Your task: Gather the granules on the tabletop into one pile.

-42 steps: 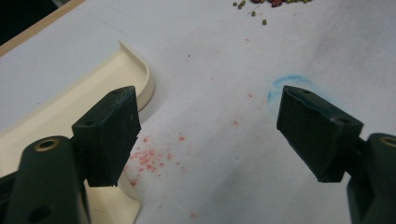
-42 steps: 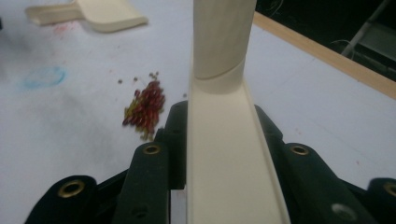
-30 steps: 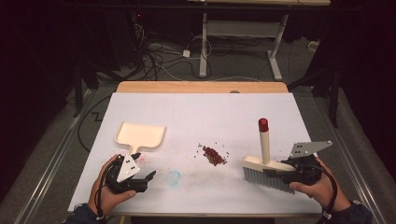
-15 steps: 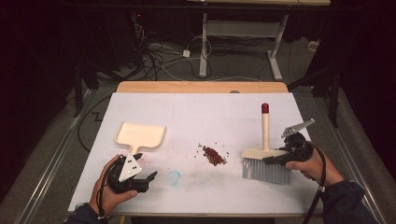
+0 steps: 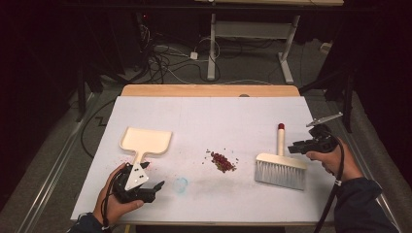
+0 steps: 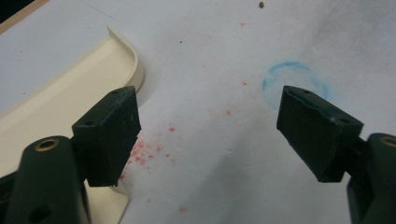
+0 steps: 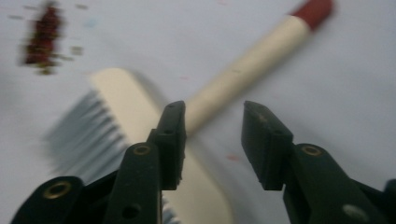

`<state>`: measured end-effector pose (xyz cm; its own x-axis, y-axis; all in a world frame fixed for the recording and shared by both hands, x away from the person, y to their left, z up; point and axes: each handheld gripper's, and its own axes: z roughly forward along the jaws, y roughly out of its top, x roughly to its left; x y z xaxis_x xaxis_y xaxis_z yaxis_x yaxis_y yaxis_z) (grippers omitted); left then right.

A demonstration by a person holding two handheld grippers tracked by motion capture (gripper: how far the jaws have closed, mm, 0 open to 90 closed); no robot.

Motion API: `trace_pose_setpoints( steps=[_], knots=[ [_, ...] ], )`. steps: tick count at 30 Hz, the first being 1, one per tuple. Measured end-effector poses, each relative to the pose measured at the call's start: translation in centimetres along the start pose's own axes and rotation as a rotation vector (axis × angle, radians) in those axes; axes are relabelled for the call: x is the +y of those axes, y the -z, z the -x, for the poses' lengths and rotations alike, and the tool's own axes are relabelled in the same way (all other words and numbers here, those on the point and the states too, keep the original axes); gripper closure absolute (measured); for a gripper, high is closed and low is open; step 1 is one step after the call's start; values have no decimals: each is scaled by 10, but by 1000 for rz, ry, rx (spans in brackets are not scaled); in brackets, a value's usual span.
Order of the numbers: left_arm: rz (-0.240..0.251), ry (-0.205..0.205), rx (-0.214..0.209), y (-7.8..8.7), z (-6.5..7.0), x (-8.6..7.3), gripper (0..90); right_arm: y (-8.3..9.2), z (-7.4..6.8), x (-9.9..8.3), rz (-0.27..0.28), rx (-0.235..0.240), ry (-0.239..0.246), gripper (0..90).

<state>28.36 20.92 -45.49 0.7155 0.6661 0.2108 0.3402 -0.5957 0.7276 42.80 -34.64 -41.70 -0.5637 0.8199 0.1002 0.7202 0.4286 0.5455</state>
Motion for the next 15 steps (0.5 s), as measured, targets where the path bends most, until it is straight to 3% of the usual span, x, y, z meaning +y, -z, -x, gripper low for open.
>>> trace_pose_setpoints(
  steps=[3, 5, 10, 15],
  knots=[
    [-3, -7, -5, -2, 1, 1, 207, -12, -2, 0, 21, -42, -4, 808],
    [-7, -13, -7, -3, 1, 2, 207, -21, -4, 2, 12, -106, 12, 846],
    [-4, -23, -8, -4, 0, 2, 207, -41, -8, 4, -16, -136, 24, 850],
    [-2, -23, -8, -4, 0, 2, 206, -46, -13, 8, -9, -164, 34, 831]
  ],
)
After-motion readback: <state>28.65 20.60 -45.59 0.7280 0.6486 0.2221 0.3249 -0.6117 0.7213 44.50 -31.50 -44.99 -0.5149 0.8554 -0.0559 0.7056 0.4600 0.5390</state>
